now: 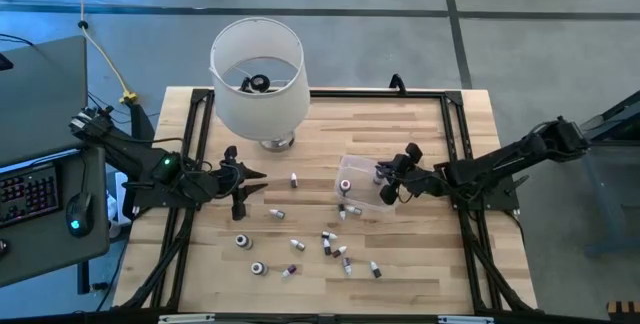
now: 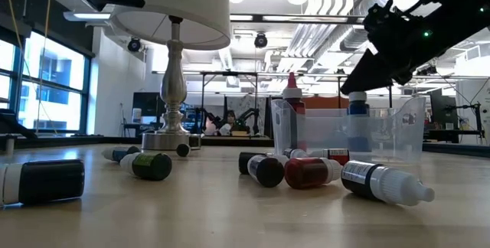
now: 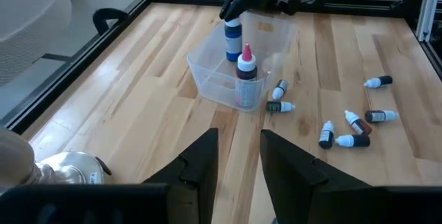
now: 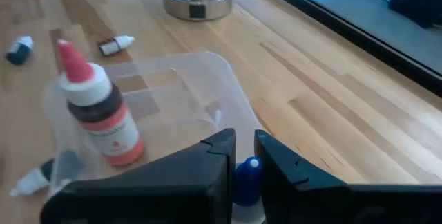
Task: Pick & Place food coloring
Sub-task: Adjust the large blue food coloring bottle in the transparent bin
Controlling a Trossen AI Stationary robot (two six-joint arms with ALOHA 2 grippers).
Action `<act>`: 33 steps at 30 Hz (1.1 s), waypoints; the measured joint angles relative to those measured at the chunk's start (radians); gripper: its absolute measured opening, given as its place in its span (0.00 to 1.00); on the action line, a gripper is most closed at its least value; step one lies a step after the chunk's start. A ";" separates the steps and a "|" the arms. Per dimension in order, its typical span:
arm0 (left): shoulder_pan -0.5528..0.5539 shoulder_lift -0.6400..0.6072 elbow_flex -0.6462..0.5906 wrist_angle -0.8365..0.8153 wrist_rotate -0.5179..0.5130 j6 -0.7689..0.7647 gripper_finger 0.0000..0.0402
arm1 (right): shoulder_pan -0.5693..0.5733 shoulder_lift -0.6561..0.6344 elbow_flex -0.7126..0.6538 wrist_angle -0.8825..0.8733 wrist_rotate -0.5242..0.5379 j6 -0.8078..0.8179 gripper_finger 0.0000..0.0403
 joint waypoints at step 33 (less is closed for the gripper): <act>0.000 0.000 0.000 0.001 -0.043 0.000 0.26 | -0.073 0.384 0.336 0.124 -0.198 -0.219 0.09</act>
